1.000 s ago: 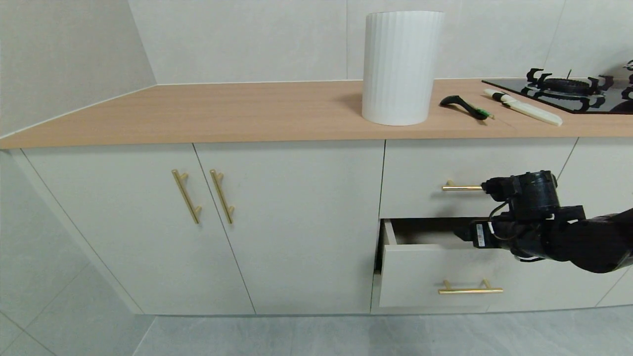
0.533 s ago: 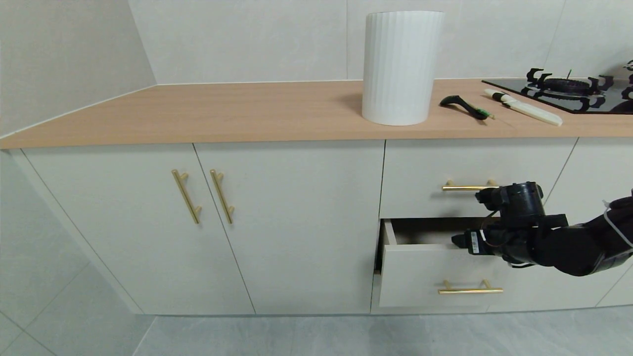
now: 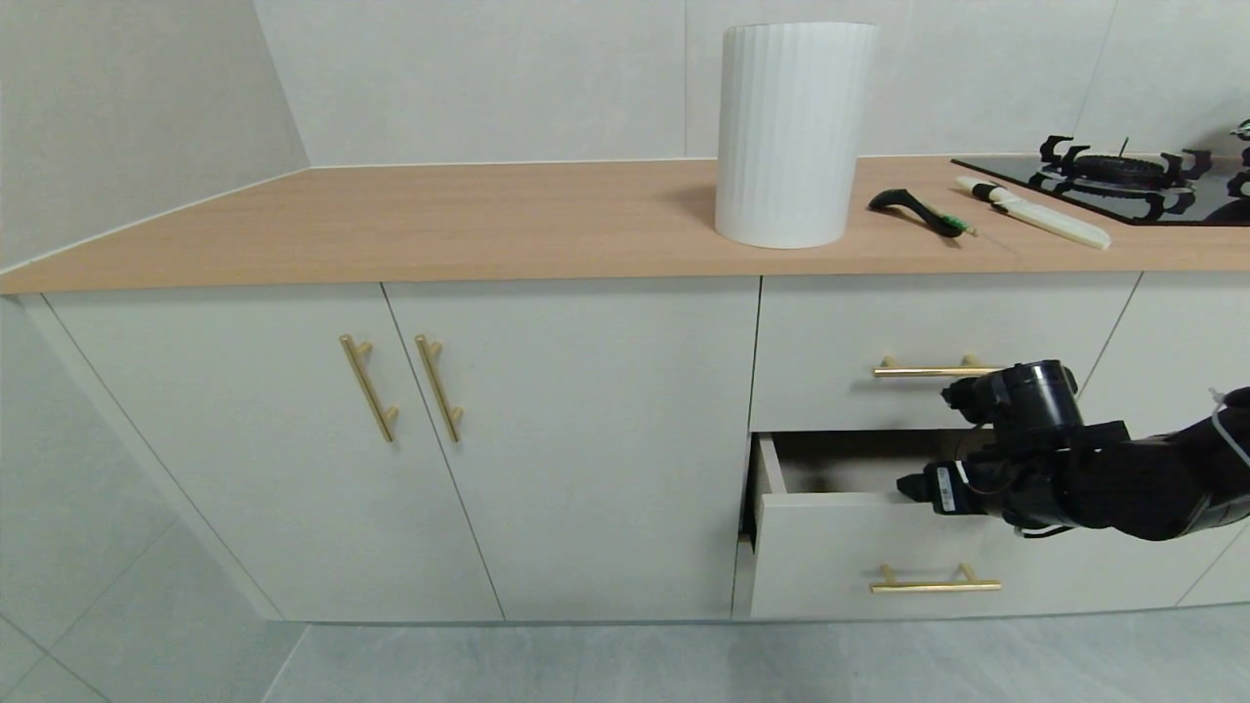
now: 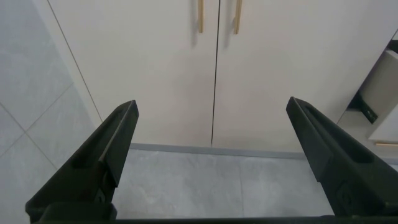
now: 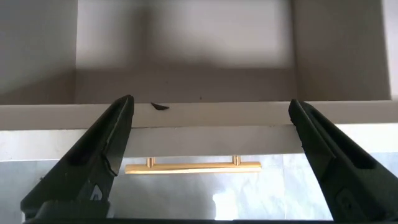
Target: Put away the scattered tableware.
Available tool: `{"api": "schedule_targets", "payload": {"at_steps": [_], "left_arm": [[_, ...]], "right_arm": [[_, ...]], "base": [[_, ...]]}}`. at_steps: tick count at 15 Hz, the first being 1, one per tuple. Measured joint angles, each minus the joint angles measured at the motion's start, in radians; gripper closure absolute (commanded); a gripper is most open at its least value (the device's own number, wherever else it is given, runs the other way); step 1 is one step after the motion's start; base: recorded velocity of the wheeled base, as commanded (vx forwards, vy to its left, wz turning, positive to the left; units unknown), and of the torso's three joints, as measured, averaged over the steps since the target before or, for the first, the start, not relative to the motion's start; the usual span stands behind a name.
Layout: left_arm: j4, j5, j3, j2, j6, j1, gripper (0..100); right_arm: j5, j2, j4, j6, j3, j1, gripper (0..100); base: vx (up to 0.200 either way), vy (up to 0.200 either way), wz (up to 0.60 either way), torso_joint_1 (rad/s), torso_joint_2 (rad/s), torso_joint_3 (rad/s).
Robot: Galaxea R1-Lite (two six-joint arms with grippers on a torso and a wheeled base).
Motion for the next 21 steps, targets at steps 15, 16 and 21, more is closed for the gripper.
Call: {"api": "schedule_targets", "payload": {"at_steps": [15, 16, 21], "left_arm": [[0.000, 0.000, 0.000, 0.000, 0.000, 0.000, 0], [0.000, 0.000, 0.000, 0.000, 0.000, 0.000, 0], [0.000, 0.000, 0.000, 0.000, 0.000, 0.000, 0]], "right_arm": [[0.040, -0.074, 0.569, -0.023, -0.099, 0.021, 0], [0.041, -0.075, 0.594, -0.025, -0.100, 0.028, 0], [0.044, -0.069, 0.861, -0.025, -0.138, 0.082, 0]], "base": [[0.000, 0.000, 0.00, 0.000, 0.00, 0.000], [0.000, 0.000, 0.00, 0.000, 0.00, 0.000], [0.000, 0.000, 0.00, 0.000, 0.00, 0.000]]}}
